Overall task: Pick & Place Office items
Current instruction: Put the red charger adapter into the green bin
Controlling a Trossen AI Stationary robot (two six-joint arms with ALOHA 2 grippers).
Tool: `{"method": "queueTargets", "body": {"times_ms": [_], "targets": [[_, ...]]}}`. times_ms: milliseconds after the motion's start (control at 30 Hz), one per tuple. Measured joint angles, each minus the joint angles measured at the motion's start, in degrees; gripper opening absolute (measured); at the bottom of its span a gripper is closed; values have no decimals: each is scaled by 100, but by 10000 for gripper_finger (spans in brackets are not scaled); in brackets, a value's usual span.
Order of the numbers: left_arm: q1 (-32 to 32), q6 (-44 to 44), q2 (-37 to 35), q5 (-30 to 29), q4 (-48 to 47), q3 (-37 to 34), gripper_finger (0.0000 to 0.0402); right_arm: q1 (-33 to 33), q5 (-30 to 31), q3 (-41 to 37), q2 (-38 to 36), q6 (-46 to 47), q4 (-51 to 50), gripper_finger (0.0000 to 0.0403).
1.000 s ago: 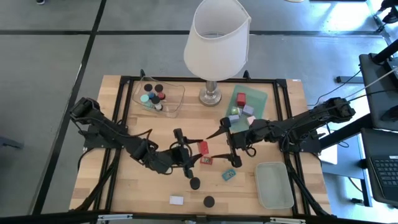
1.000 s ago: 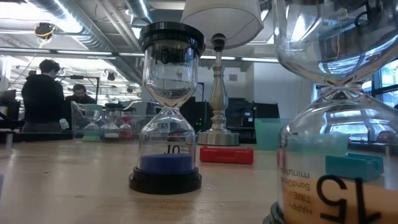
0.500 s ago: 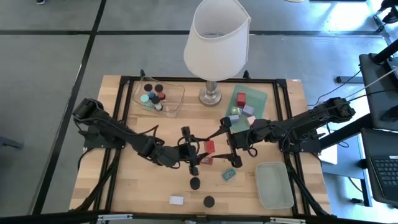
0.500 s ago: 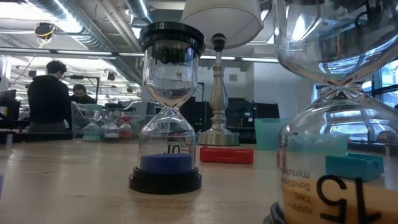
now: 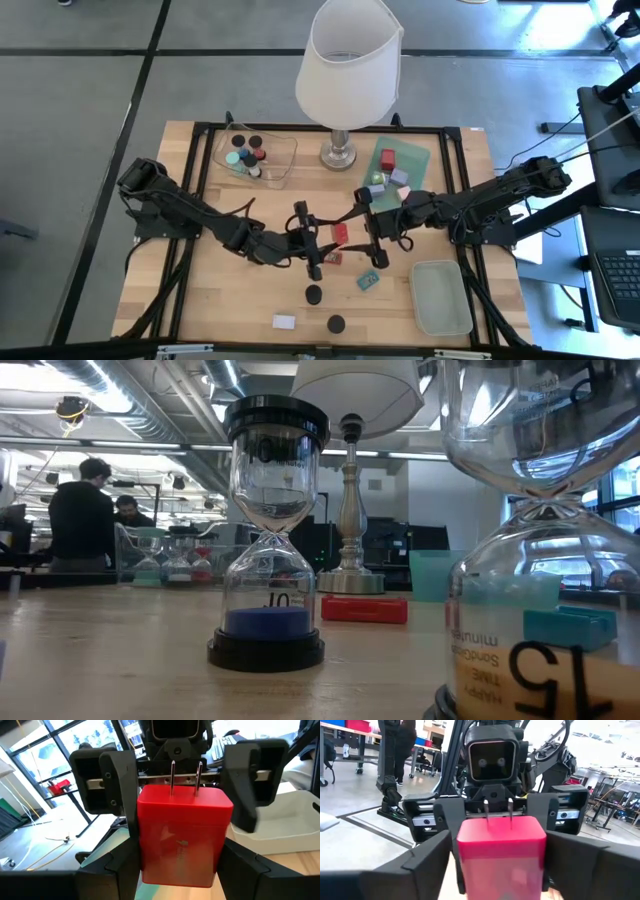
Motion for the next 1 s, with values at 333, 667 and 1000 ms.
{"method": "queueTargets", "body": {"times_ms": [333,667,1000], "targets": [[-4,-83,0,-54,21,0,225,-4,24,4,-2,-35,12,213],[-13,-507,-10,-357,-133,0,298,0,275,4,0,106,-58,213],[-207,-2284,-543,-1275,-2315,0,305,-563,1887,-2,-231,927,-1753,213]]}}
